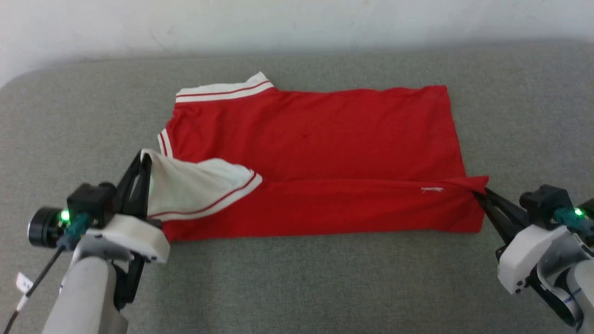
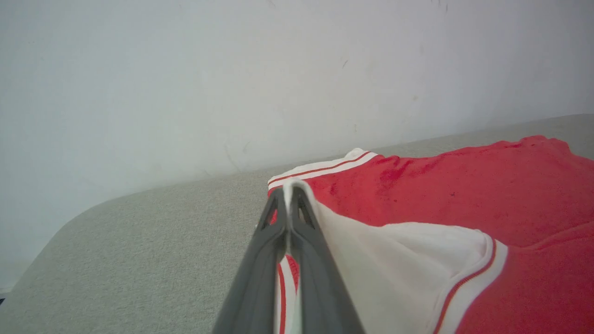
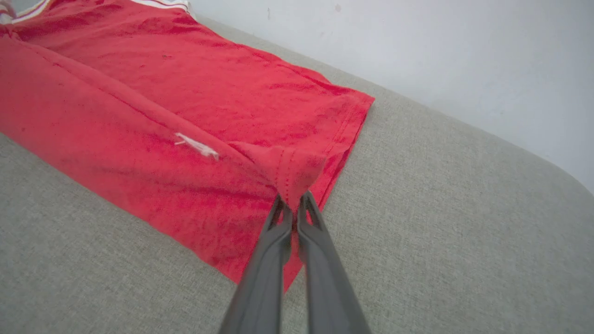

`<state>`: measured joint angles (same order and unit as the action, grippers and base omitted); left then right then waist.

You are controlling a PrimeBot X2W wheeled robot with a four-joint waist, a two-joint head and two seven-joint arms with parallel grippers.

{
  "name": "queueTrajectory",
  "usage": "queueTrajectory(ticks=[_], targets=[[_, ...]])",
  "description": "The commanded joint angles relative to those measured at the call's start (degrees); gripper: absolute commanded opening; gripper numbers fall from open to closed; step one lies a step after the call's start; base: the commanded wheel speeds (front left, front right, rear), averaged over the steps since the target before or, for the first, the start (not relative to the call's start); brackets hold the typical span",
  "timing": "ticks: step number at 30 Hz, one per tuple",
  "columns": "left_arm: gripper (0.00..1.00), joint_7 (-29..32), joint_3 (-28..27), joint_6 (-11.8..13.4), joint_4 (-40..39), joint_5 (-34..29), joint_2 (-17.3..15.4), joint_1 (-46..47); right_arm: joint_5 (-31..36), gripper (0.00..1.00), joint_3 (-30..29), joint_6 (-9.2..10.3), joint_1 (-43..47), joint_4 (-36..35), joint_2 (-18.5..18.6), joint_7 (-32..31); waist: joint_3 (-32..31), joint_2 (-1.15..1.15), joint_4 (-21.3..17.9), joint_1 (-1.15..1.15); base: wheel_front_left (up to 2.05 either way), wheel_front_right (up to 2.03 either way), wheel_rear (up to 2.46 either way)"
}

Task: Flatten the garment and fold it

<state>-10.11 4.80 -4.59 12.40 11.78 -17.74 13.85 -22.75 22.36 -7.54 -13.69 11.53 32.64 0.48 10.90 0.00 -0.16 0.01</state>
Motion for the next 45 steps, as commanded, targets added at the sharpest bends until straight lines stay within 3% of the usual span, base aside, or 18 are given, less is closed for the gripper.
queueTrajectory(ticks=[1,11,19,20,21,22,24,31,36,39,40,45], targets=[[0.00,-0.6,0.3,-0.4,2.0,-0.8,-0.2,2.9,-0.2,0.00,0.5,0.05,-2.0,1.1,-0.4,-0.4,3.7,0.00,-0.9,-0.01,0.00,0.00,0.00],[0.00,-2.7,2.5,-0.9,21.1,-1.6,-0.1,13.7,-1.3,0.00,5.6,0.05,-8.9,7.7,-0.3,-0.9,9.7,0.00,-1.4,-0.01,0.00,0.00,0.00],[0.00,-2.5,5.6,-2.2,33.1,-0.5,1.3,16.0,-3.0,0.00,8.0,0.05,-11.4,10.0,0.2,-0.4,9.3,0.00,-1.5,-0.01,0.00,0.00,0.00],[0.00,-2.6,6.0,-2.3,33.9,-0.3,1.4,16.0,-3.2,0.11,8.1,0.05,-11.4,10.1,0.2,-0.2,8.8,0.00,-1.4,-0.01,0.00,0.00,0.00],[0.00,-2.6,6.3,-2.4,34.7,-0.1,1.3,16.2,-3.4,0.38,7.9,0.05,-11.5,10.1,0.2,0.0,8.2,0.00,-1.2,-0.01,0.00,0.00,0.00],[0.05,-2.9,6.5,-2.5,35.2,0.1,1.1,16.4,-3.3,1.00,7.6,0.05,-11.6,10.0,0.2,0.3,7.6,0.00,-1.1,-0.01,0.00,0.00,0.00],[1.00,-3.3,7.0,-2.6,35.9,0.2,0.3,17.0,-3.3,1.00,7.2,0.05,-11.5,9.6,0.1,0.7,6.2,0.00,-0.8,-0.01,0.00,0.00,0.00],[1.00,-3.4,8.8,-2.8,34.3,0.8,-2.8,18.9,-2.8,1.00,4.8,0.05,-9.9,6.4,1.0,0.8,2.2,0.00,0.6,-0.01,0.00,0.00,0.00],[1.00,1.9,13.4,-2.9,28.2,2.5,-6.8,20.5,-2.3,1.00,2.6,0.05,-7.5,3.5,1.1,-0.4,0.4,0.00,1.5,-0.01,0.00,0.00,0.00],[1.00,12.7,19.0,-2.9,21.3,8.3,-10.8,21.2,-1.3,1.00,1.4,0.05,-5.7,2.1,0.5,-1.4,-0.2,0.00,2.1,-0.01,0.00,0.00,0.00],[1.00,12.7,19.0,-2.9,21.3,8.3,-10.8,21.2,-1.3,1.00,1.4,0.05,-5.7,2.1,0.5,-1.4,-0.2,0.00,2.1,-0.01,0.00,0.00,0.00],[1.00,31.5,27.3,-2.9,12.3,20.8,-17.3,22.6,-0.7,1.00,0.8,0.05,-4.6,0.7,0.1,-2.7,-0.2,0.00,2.5,-0.01,0.00,0.00,0.00]])
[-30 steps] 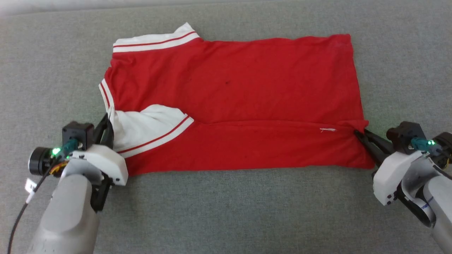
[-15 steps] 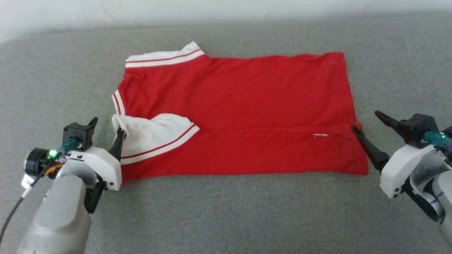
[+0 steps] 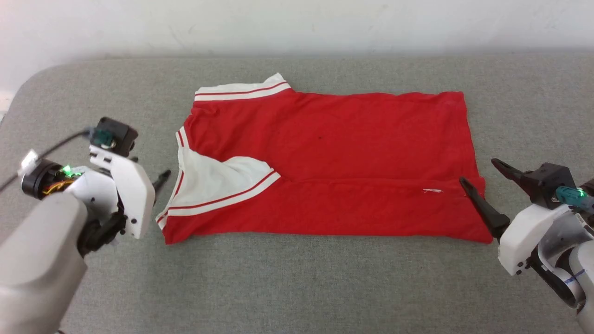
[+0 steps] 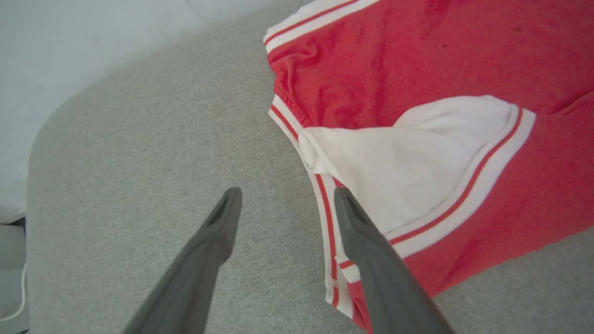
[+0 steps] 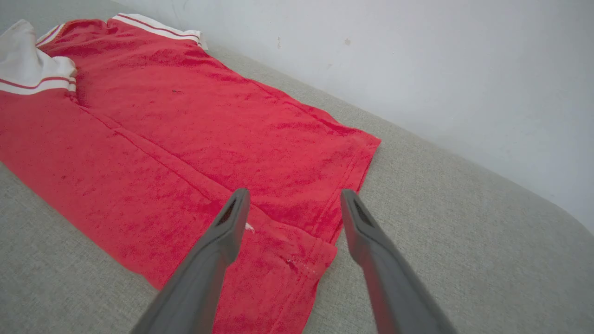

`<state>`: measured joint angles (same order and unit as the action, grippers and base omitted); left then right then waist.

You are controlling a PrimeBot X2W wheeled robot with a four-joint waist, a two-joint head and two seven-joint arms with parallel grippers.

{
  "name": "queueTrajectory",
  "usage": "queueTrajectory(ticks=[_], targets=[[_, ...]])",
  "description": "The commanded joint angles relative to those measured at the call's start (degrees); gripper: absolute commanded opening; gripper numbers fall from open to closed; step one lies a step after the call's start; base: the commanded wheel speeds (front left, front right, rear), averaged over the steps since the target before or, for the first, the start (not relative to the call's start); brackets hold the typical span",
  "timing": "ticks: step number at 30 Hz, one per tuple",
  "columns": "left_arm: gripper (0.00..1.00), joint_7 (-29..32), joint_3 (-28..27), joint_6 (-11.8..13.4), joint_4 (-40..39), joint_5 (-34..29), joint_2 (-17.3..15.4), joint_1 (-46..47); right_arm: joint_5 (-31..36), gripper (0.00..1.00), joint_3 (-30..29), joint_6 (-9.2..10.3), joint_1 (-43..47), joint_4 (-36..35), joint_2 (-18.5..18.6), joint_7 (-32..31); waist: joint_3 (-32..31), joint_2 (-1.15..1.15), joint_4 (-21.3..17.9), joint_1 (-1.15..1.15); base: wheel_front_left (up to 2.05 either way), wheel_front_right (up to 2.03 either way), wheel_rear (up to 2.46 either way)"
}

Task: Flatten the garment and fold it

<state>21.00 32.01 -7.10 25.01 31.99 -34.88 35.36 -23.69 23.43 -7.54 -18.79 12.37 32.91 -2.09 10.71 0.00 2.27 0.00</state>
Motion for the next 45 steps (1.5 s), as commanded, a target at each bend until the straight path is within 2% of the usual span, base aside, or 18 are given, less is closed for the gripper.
queueTrajectory(ticks=[1,5,9,15,20,21,22,26,31,36,39,42,45], targets=[[1.00,4.2,1.2,-0.4,-1.8,3.6,-1.2,1.5,0.3,1.00,-0.3,0.05,0.5,-0.4,-0.3,-0.4,0.1,0.00,0.1,0.00,0.00,0.00,0.00],[1.00,16.3,4.9,-0.4,-5.0,10.6,-4.8,3.6,0.5,1.00,0.1,0.05,-0.2,-1.1,-0.7,-1.2,0.6,0.00,-0.5,0.00,0.00,0.00,0.00],[1.00,23.8,7.3,-0.4,-3.5,14.2,-5.0,4.8,0.2,1.00,1.7,0.05,-1.6,-1.1,-1.0,-1.7,1.4,0.00,-1.6,0.00,0.00,0.00,0.00],[1.00,28.5,9.7,-0.4,2.5,15.4,-3.0,5.1,-0.9,1.00,3.5,0.05,-4.2,-0.2,-1.3,-2.0,2.9,0.00,-4.0,0.00,0.00,0.00,0.00],[1.00,29.2,11.6,-0.4,6.7,15.6,-1.9,4.5,-2.1,1.00,4.8,0.05,-7.1,0.6,-0.8,-2.6,3.4,0.00,-5.5,0.00,0.00,0.00,0.00],[0.96,29.2,11.9,-0.4,7.2,16.0,-1.7,4.4,-2.4,1.00,4.9,0.05,-7.7,0.7,-0.7,-2.8,3.3,0.00,-5.7,0.00,0.00,0.00,0.00],[0.01,29.2,12.1,-0.4,7.3,16.6,-1.7,4.2,-2.8,1.00,4.8,0.05,-8.2,0.9,-0.6,-3.1,3.3,0.00,-5.8,0.00,0.00,0.00,0.00],[0.00,27.8,13.0,-0.4,6.0,19.0,-2.8,4.4,-5.3,1.00,6.1,0.05,-11.1,1.3,0.5,-7.0,2.3,0.00,-5.9,0.00,0.00,0.00,0.00],[0.00,25.4,14.6,-0.4,2.6,21.1,-5.0,4.8,-8.8,1.00,9.0,0.05,-16.5,2.2,2.5,-15.2,1.0,0.00,-5.1,0.00,0.00,0.00,0.00],[0.00,23.8,16.1,-0.4,-0.4,22.4,-5.9,5.9,-17.5,1.00,16.1,0.05,-19.8,4.5,4.6,-30.5,0.6,0.00,-3.5,0.00,0.00,0.00,0.00],[0.00,23.4,17.0,-0.4,-1.2,22.8,-5.6,6.9,-21.6,1.00,19.1,0.05,-20.7,6.4,6.0,-37.1,1.1,0.00,-2.4,0.00,0.00,0.00,0.00],[0.00,22.8,17.8,-0.4,-1.6,23.0,-4.9,7.8,-25.0,1.00,20.1,0.05,-20.9,9.3,5.5,-40.8,1.9,0.00,-1.4,0.00,0.00,0.00,0.00],[0.00,22.2,18.5,-0.4,-1.7,23.0,-4.4,8.7,-26.3,1.00,20.4,0.05,-21.0,12.4,4.1,-41.3,2.9,0.00,-0.7,0.00,0.00,0.00,0.00]])
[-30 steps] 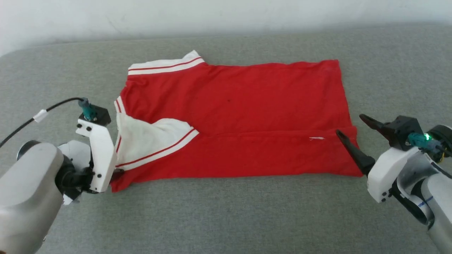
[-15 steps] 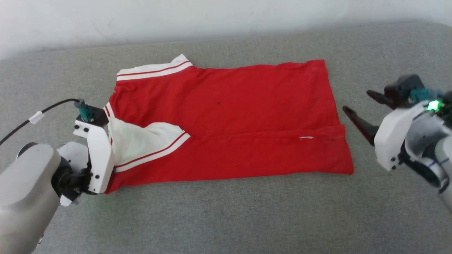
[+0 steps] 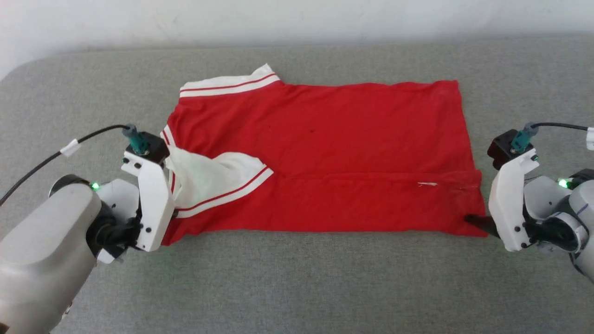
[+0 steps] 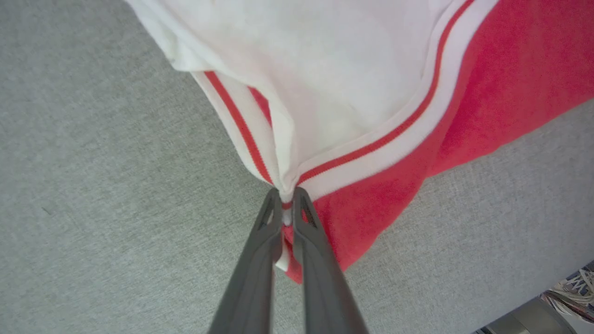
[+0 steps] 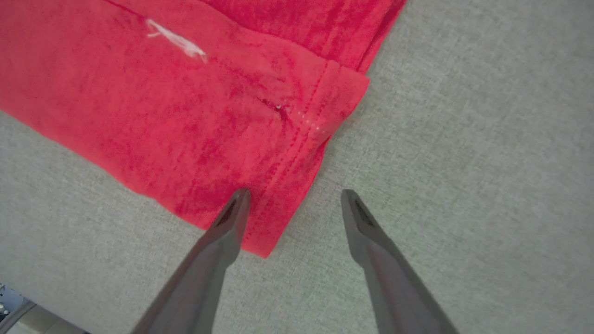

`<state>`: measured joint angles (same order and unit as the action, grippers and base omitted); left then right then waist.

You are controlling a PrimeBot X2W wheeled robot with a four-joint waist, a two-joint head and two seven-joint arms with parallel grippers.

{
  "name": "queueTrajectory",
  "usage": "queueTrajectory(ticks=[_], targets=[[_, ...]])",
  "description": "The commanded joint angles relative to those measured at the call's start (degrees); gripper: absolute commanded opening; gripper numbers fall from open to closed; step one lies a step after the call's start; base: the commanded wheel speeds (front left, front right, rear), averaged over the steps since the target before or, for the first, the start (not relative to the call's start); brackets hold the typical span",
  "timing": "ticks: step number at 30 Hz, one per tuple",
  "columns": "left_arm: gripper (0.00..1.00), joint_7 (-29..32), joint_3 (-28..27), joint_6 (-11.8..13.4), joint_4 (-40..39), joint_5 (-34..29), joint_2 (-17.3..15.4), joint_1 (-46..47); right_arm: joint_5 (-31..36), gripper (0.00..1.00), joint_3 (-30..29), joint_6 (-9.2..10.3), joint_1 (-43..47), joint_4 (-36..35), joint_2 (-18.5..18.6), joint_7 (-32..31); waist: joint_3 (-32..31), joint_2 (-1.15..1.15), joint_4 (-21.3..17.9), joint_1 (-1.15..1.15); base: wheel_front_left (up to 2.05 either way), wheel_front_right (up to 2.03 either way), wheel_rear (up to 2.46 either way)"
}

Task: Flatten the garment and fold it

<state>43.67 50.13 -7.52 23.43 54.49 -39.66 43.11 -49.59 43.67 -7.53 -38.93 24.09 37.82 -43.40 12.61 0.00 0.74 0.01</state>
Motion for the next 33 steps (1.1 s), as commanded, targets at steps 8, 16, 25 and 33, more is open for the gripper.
queueTrajectory(ticks=[8,16,25,33], targets=[[0.00,-2.3,1.8,0.0,0.8,1.1,1.0,2.0,-1.7,1.00,4.4,0.04,1.6,4.2,-4.1,2.3,2.4,0.00,1.8,-0.01,0.00,0.00,0.00],[0.00,-4.1,2.8,0.0,2.5,2.7,-0.1,0.6,-3.9,0.00,6.5,0.04,0.3,2.6,-2.4,8.7,0.5,0.00,0.3,-0.01,0.00,0.00,0.00],[0.00,-7.8,3.5,0.0,-1.2,4.4,-3.6,-1.3,-6.0,0.00,7.7,0.04,-1.3,-5.7,3.8,15.3,-4.4,0.00,-1.0,-0.01,0.00,0.00,0.00],[0.00,-9.4,5.4,0.0,-8.7,5.5,-9.2,-7.1,-8.5,0.00,8.0,0.04,2.7,-14.1,11.2,16.7,-7.7,0.00,-1.0,-0.01,0.00,0.00,0.00]])
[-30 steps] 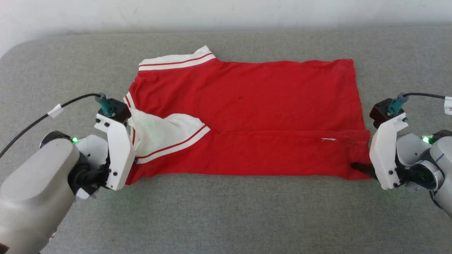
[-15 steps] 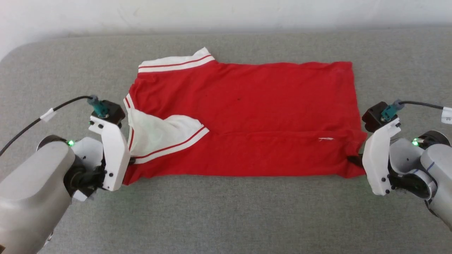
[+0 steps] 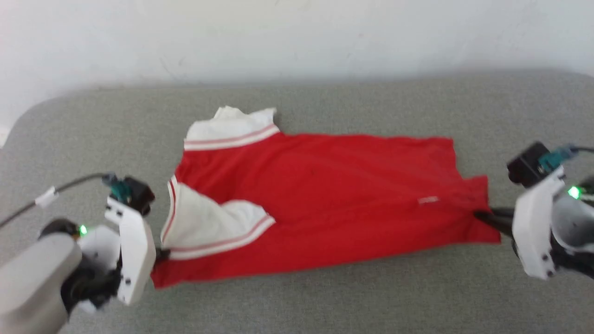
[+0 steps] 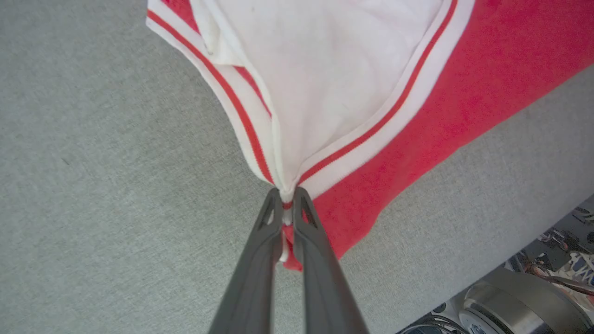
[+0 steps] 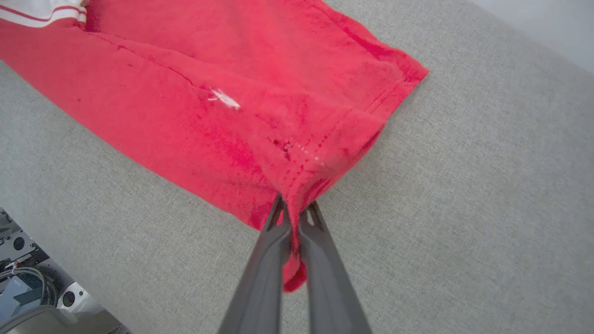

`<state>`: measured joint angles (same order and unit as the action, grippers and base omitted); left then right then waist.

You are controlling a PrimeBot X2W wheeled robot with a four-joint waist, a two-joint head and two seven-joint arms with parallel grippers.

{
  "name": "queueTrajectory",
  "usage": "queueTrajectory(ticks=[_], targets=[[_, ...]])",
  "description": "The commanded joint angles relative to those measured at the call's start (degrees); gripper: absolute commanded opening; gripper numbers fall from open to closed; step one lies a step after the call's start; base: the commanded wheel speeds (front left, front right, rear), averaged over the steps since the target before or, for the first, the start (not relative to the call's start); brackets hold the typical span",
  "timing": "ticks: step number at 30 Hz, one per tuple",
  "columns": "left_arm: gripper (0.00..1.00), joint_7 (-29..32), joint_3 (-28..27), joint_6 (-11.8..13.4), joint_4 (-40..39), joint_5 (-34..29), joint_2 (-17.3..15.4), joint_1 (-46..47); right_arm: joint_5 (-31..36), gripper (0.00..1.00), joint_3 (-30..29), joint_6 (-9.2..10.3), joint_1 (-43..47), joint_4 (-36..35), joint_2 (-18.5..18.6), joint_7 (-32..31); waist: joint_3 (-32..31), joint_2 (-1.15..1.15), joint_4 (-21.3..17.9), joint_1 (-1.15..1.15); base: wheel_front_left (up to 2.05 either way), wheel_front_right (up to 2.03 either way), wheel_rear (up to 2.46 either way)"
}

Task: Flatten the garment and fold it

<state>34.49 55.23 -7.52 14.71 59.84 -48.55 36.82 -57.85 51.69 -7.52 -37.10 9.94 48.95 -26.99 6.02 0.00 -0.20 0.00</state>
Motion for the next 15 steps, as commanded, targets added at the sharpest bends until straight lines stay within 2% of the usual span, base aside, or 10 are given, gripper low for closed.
queueTrajectory(ticks=[1,5,9,12,15], targets=[[0.00,-0.4,0.4,0.1,-1.2,0.5,-0.9,-2.0,-0.6,0.00,-0.1,0.03,1.8,-0.9,1.2,0.3,-1.4,0.00,0.0,0.00,0.00,0.00,0.00],[0.00,-1.6,1.1,1.4,-5.6,1.5,-3.1,-6.5,-1.4,0.00,-0.4,0.03,6.2,-3.8,5.3,0.0,-2.4,0.00,0.3,0.00,0.00,0.00,0.00],[0.00,-2.5,1.7,3.1,-7.9,2.9,-3.6,-10.4,-1.7,0.00,-0.7,0.03,10.4,-4.7,7.7,-0.5,-2.4,0.00,0.5,0.00,0.00,0.00,0.00],[0.00,-3.3,2.3,3.8,-7.7,3.2,-3.1,-12.2,-0.7,0.00,-0.7,0.03,12.5,-3.7,7.9,-0.9,-1.8,0.00,0.4,0.00,0.00,0.00,0.00],[0.00,-4.1,2.4,4.1,-6.0,3.6,-1.7,-12.7,0.6,0.00,-0.4,0.03,14.0,-1.5,6.2,-1.0,-0.8,0.00,0.5,0.00,0.00,0.00,0.00]])
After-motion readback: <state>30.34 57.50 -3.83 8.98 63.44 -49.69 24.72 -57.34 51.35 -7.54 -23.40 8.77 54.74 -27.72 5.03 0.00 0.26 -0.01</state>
